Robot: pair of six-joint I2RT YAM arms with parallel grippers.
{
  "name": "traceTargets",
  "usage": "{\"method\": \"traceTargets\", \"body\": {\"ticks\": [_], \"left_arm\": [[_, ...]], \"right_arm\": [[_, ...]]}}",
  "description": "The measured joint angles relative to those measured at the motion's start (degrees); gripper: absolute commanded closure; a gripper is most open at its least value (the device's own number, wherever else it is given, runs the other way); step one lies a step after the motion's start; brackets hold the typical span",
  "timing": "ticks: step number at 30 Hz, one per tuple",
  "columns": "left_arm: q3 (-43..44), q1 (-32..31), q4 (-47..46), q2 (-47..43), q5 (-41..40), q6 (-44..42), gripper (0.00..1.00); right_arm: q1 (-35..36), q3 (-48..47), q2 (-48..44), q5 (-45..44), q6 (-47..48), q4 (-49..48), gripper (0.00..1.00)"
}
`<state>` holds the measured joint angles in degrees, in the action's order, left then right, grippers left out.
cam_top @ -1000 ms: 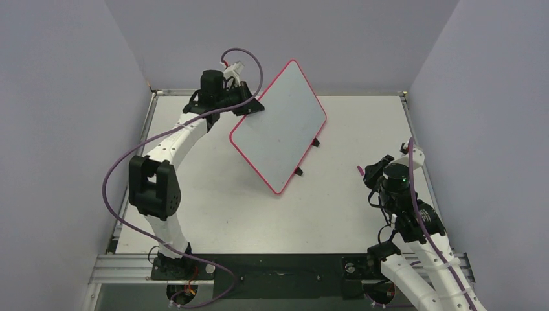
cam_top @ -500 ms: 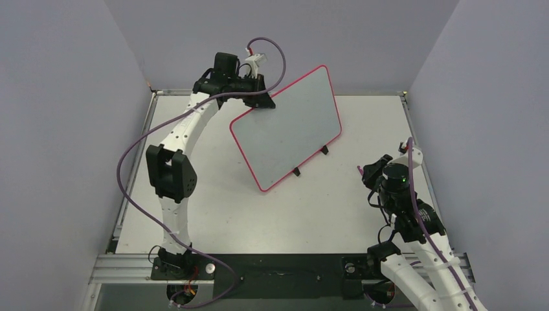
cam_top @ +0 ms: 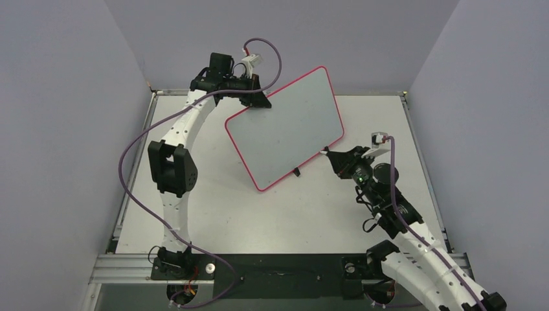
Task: Write a sentence on the whiteboard
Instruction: Pick up the whiteboard from the whiteboard stand, then write a sentence on the whiteboard.
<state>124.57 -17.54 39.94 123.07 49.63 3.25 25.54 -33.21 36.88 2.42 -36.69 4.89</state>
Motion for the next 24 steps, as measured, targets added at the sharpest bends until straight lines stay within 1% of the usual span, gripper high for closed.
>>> {"method": "traceTargets", "body": {"ticks": [4, 8, 11, 15, 19, 24], "left_arm": [[0.2, 1.2, -0.1, 1.2, 0.3, 1.1, 1.00], [1.1, 2.0, -0.2, 2.6, 0.3, 2.7, 1.00], [1.5, 2.7, -0.3, 3.5, 0.4, 3.9, 1.00], [1.4, 3.6, -0.5, 4.4, 1.0, 5.2, 1.00], [1.4, 4.5, -0.7, 5.5, 1.9, 6.2, 1.00], [1.4, 5.0, -0.7, 6.4, 2.3, 7.1, 1.00]], "right_arm": [[2.8, 0.1, 8.6, 3.5, 0.2, -14.5, 1.00], [6.2, -3.6, 21.4, 6.1, 1.6, -23.8, 1.00], [9.6, -8.2, 30.4, 7.5, 3.4, -28.7, 1.00], [12.9, -13.2, 38.9, 8.7, 4.3, -35.3, 1.00], [15.0, -17.3, 44.5, 8.6, 4.3, -39.7, 1.00], [17.1, -23.6, 50.6, 7.6, 4.6, -41.9, 1.00]]}}
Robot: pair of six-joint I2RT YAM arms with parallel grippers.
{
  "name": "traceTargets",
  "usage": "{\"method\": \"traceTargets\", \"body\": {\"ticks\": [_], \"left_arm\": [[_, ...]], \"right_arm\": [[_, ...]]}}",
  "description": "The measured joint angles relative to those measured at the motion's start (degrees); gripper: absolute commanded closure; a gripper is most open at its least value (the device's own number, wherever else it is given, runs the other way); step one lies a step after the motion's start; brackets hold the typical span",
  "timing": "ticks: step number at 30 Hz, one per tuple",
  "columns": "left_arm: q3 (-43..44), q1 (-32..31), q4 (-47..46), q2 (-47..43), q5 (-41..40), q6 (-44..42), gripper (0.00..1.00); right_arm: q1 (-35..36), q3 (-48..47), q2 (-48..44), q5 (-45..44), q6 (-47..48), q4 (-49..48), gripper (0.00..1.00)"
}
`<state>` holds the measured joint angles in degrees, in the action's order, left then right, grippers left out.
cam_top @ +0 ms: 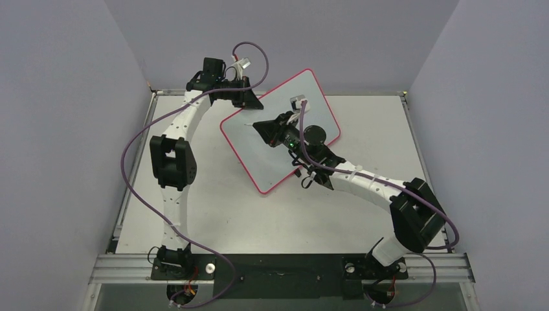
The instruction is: Write a sentence on the whiteboard
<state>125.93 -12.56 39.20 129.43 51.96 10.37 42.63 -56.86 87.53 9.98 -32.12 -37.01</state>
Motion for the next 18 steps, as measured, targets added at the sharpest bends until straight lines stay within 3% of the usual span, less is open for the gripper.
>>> {"method": "traceTargets", "body": {"ticks": [18], "left_arm": [[-2.4, 0.4, -3.2, 0.0, 0.4, 2.8, 1.00]], "right_arm": [[3.2, -9.1, 10.5, -12.8, 1.9, 3.7, 1.00]]}}
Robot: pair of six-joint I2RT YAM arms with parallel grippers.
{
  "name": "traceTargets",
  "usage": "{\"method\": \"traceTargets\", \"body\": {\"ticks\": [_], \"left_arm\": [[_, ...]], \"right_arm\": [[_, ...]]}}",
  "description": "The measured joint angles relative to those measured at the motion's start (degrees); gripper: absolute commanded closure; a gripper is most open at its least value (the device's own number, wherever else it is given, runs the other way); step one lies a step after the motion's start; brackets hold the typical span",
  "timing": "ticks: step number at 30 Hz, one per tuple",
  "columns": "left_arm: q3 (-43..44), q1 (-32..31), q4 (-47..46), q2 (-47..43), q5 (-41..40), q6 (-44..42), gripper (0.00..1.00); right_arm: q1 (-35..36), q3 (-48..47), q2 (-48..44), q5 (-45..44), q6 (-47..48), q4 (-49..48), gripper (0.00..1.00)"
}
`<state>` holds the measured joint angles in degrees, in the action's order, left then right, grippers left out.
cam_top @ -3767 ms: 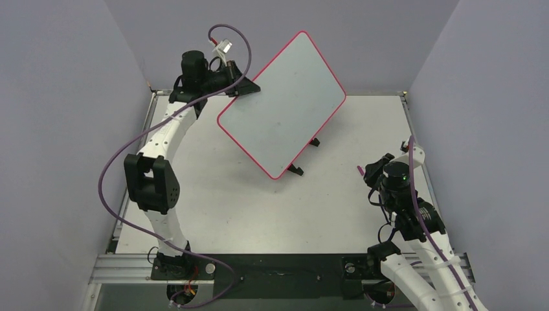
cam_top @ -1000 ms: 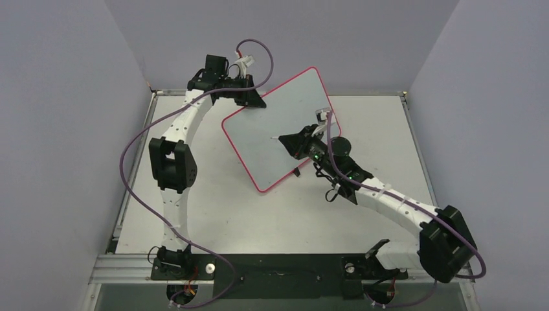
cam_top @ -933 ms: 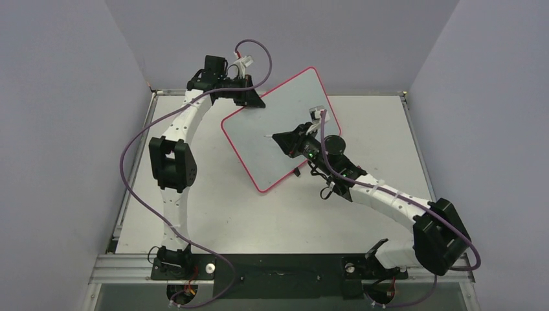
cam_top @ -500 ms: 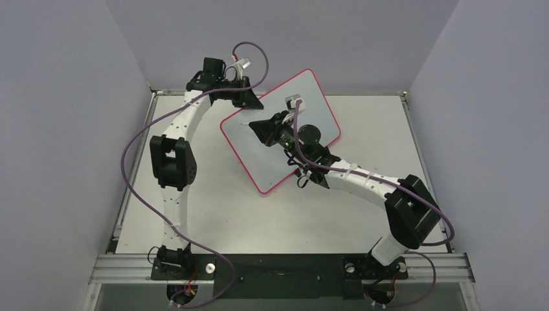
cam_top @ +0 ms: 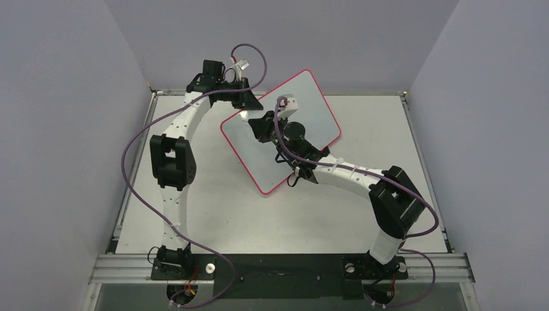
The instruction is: Write a sentence on the whiteboard
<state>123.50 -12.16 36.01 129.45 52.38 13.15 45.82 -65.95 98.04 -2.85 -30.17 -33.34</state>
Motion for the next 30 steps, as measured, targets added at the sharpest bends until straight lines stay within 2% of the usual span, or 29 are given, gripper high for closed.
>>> {"method": "traceTargets", "body": {"ticks": [30], "left_arm": [[-1.7, 0.0, -2.9, 0.0, 0.0, 2.2, 1.00]], "right_arm": [[1.7, -6.6, 6.9, -5.2, 1.0, 5.1, 1.00]]}}
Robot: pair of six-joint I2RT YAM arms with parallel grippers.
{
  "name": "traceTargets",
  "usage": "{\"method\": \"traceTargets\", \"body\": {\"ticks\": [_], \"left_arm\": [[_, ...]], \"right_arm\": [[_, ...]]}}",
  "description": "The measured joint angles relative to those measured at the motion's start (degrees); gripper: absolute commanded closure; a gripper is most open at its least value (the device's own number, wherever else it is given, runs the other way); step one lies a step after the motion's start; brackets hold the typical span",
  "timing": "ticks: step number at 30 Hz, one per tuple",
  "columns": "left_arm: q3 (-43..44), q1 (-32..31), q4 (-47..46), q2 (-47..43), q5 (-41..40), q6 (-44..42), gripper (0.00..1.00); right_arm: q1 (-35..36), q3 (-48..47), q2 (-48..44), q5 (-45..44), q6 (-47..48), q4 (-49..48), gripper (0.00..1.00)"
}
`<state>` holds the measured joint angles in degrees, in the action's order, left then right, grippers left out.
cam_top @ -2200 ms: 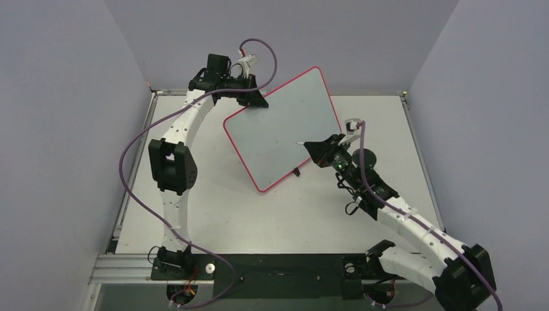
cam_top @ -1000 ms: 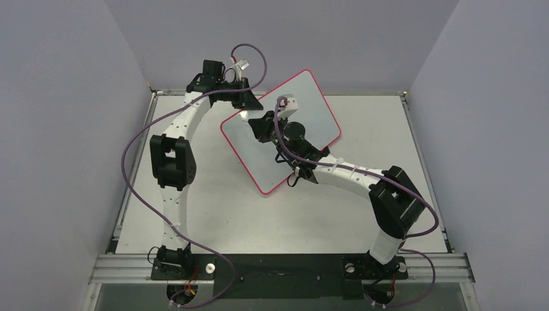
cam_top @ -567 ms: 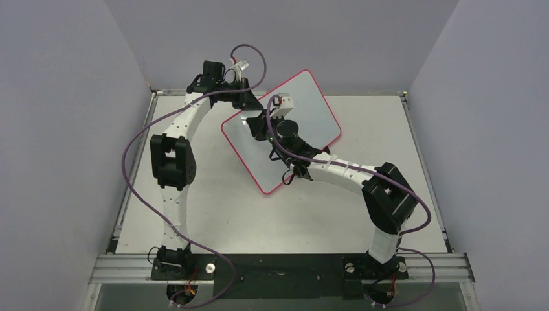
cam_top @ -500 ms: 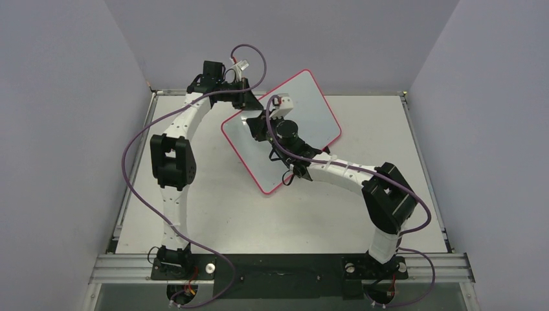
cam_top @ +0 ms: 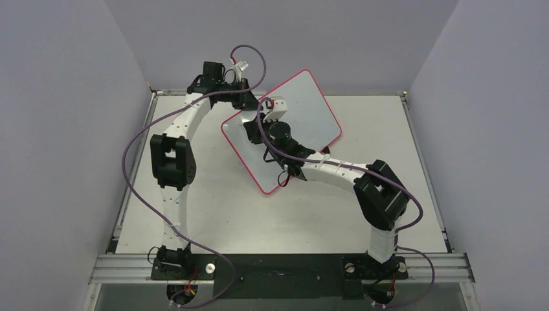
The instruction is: Write a sentence on the whiteboard
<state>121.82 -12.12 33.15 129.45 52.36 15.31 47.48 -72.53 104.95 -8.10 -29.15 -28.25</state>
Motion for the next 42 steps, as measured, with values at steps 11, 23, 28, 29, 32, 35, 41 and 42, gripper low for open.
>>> {"method": "traceTargets", "body": {"ticks": [11, 23, 28, 29, 32, 35, 41, 42], "left_arm": [[-0.6, 0.2, -0.5, 0.0, 0.0, 0.2, 1.00], [-0.9, 0.3, -0.8, 0.0, 0.0, 0.2, 1.00], [-1.2, 0.3, -1.3, 0.0, 0.0, 0.2, 1.00], [-1.2, 0.3, -1.3, 0.0, 0.0, 0.2, 1.00], [-1.3, 0.3, -1.4, 0.0, 0.0, 0.2, 1.00], [-1.4, 0.3, -1.6, 0.0, 0.0, 0.2, 1.00], [-1.6, 0.4, -2.0, 0.0, 0.0, 0.3, 1.00], [-1.6, 0.4, -2.0, 0.0, 0.0, 0.4, 1.00]], "right_arm": [[1.2, -1.4, 0.8, -0.8, 0.3, 1.9, 1.00], [3.7, 0.3, 0.2, -2.3, 1.3, 2.1, 1.00], [4.2, 3.8, -1.6, -3.5, 1.5, 2.4, 1.00], [4.2, 4.3, -1.9, -3.8, 1.5, 2.6, 1.00], [4.2, 5.0, -2.5, -4.9, 1.5, 3.4, 1.00], [4.2, 5.0, -2.7, -6.3, 1.6, 4.2, 1.00], [3.2, 4.0, -2.8, -8.2, 2.2, 6.6, 1.00], [2.9, 3.4, -2.8, -8.5, 2.6, 7.5, 1.00]]}}
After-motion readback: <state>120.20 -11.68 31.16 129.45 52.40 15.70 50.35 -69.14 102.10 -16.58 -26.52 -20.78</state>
